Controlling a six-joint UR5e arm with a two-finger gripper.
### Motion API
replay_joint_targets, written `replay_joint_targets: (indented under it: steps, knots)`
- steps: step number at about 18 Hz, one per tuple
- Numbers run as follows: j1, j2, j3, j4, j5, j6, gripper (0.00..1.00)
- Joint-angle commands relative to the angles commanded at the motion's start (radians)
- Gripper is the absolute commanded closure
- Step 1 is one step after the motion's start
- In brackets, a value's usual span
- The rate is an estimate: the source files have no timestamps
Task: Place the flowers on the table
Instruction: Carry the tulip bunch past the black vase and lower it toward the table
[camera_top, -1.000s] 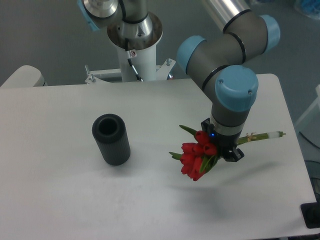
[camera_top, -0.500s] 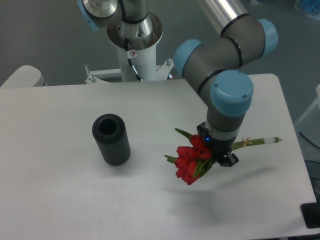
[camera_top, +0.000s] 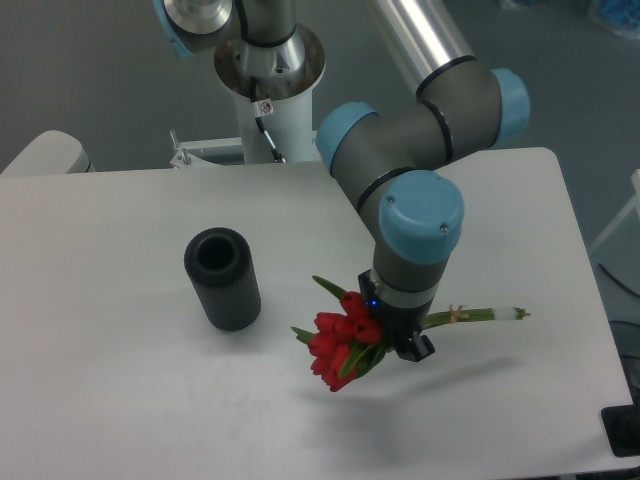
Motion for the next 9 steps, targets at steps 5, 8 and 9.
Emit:
replay_joint_targets:
  steps: [5, 8, 9]
  knots:
    - [-0.043, -0.052, 0.024, 0.041, 0.002, -0.067, 0.9]
    - [-0.092, -0.096, 0.061, 0.061, 0.006, -0.175, 0.9]
    - [-0.097, -0.109, 0.069, 0.063, 0.006, -0.199, 0.9]
